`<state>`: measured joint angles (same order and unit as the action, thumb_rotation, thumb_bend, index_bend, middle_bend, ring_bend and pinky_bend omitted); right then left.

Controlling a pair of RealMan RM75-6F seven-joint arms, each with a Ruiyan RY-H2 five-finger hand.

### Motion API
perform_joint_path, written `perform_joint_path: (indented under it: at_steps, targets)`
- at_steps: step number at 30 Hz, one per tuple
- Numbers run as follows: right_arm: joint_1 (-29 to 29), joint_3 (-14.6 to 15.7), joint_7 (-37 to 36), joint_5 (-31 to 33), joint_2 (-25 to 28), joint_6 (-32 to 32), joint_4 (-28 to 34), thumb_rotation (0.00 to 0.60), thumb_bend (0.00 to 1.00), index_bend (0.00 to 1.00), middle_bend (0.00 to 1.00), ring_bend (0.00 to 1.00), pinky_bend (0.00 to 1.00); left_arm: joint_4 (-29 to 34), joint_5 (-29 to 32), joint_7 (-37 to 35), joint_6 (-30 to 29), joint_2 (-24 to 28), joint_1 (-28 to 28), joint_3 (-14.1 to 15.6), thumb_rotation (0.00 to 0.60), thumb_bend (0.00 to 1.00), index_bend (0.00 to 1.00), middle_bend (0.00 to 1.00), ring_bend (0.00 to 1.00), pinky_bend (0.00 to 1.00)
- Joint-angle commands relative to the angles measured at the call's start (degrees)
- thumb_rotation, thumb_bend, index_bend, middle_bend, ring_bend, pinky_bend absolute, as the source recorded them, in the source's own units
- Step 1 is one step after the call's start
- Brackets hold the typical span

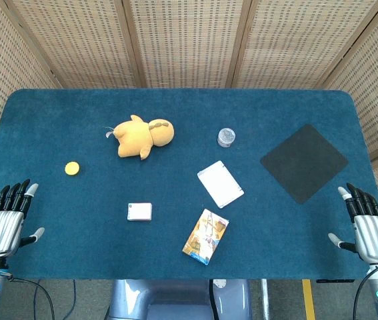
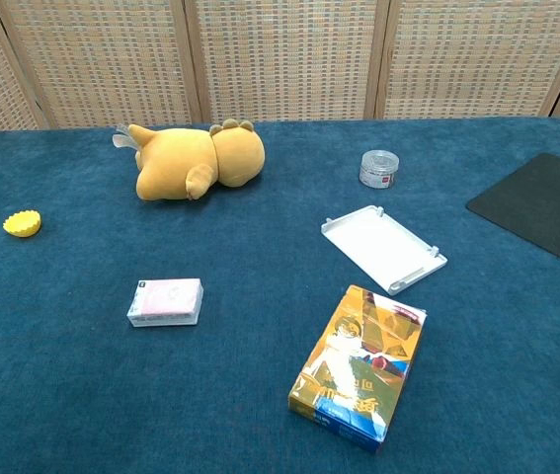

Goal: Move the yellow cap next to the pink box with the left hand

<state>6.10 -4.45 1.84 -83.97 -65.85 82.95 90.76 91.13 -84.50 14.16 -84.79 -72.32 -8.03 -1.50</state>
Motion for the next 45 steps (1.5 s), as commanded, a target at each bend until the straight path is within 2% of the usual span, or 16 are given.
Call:
perform_joint_path:
  at_steps: [1, 13, 22, 28, 30, 31, 32, 37, 45]
  targets:
    - [0.0, 0.0, 0.1, -0.1, 0.0, 0.0, 0.0, 0.600, 0.00, 0.06, 0.00, 0.00, 0.07, 0.1, 0.1, -0.1, 0.1, 0.1, 0.0, 0.0, 0.600, 0.18, 0.00, 0.00, 0.00, 0.00]
    - [-0.2, 0.2, -0.3, -0.5, 0.3, 0.4, 0.6, 0.600, 0.00, 0.06, 0.00, 0.00, 0.07, 0.4, 0.2, -0.9, 1.1, 0.6, 0.0, 0.0, 0.600, 0.18, 0.00, 0.00, 0.00, 0.00]
    - [0.1, -0.3, -1.8, 1.2, 0.5, -1.1, 0.0, 0.600, 0.00, 0.06, 0.00, 0.00, 0.07, 0.6, 3.0, -2.4, 3.4, 1.2, -1.2, -1.9, 0.600, 0.18, 0.00, 0.00, 0.00, 0.00]
    - [0.4, -0.5, -2.6, 2.0, 0.5, -2.3, -0.8, 0.600, 0.00, 0.06, 0.00, 0.00, 0.07, 1.0, 5.8, -1.6, 7.0, 2.1, -3.8, -4.3, 0.600, 0.18, 0.00, 0.00, 0.00, 0.00]
    - [0.6, -0.6, -2.8, 2.3, 0.4, -2.7, -1.0, 0.600, 0.00, 0.06, 0.00, 0.00, 0.07, 1.5, 7.5, -1.4, 9.5, 2.8, -5.7, -5.9, 0.600, 0.18, 0.00, 0.00, 0.00, 0.00]
    - [0.9, -0.6, -2.7, 2.7, 0.2, -3.4, -1.4, 0.600, 0.00, 0.06, 0.00, 0.00, 0.07, 1.3, 9.8, -1.8, 13.8, 3.5, -8.9, -8.3, 0.600, 0.18, 0.00, 0.00, 0.00, 0.00]
    - [1.0, -0.6, -2.7, 2.8, 0.1, -3.6, -1.6, 0.600, 0.00, 0.06, 0.00, 0.00, 0.07, 1.0, 11.9, -2.0, 16.9, 4.0, -10.7, -9.5, 0.600, 0.18, 0.00, 0.00, 0.00, 0.00]
    - [1.3, -0.5, -2.3, 3.3, -0.4, -4.6, -2.2, 0.600, 0.00, 0.06, 0.00, 0.00, 0.07, -2.9, 19.3, -0.4, 26.1, 3.9, -17.3, -13.1, 0.600, 0.18, 0.03, 0.00, 0.00, 0.00]
    - [1.6, -0.5, -1.9, 3.9, -1.0, -5.4, -2.8, 0.600, 0.00, 0.06, 0.00, 0.00, 0.07, -12.0, 28.6, 1.2, 37.2, 0.6, -24.9, -14.7, 0.600, 0.19, 0.18, 0.00, 0.00, 0.00]
